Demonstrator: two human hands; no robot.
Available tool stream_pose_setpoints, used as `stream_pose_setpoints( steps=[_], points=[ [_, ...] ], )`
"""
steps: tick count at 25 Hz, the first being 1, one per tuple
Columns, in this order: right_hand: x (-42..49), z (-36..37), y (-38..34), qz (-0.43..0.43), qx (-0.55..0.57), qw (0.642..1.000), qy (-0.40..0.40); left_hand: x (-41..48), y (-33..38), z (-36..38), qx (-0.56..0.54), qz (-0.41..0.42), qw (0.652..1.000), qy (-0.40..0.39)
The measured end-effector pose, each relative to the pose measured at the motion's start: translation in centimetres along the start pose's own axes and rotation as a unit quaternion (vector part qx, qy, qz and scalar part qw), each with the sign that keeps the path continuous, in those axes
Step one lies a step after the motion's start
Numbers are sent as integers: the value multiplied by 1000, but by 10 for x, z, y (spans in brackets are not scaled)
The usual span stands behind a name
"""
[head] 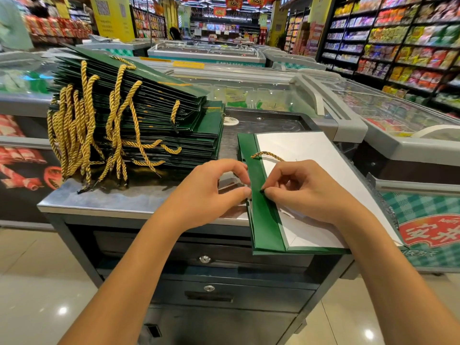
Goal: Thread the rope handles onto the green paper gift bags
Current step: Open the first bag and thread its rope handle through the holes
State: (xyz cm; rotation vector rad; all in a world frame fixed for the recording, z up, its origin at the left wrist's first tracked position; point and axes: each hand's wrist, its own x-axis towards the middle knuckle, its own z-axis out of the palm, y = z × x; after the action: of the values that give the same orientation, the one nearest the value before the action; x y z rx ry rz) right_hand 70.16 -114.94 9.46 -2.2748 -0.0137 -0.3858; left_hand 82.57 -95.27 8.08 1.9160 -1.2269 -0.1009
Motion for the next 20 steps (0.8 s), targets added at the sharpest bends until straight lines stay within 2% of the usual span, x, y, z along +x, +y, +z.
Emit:
stream_pose_setpoints(
  steps=[10,14,20],
  points=[
    [0,-2,5,-17,22,999,29,0,2,-5,-58,13,998,-25],
    [1,-1,6,-63,37,996,42,1,3,-7,-81,14,996,-22],
    [3,2,6,-90,-21,996,-11,3,1,-5,-67,22,997,-19]
  ],
)
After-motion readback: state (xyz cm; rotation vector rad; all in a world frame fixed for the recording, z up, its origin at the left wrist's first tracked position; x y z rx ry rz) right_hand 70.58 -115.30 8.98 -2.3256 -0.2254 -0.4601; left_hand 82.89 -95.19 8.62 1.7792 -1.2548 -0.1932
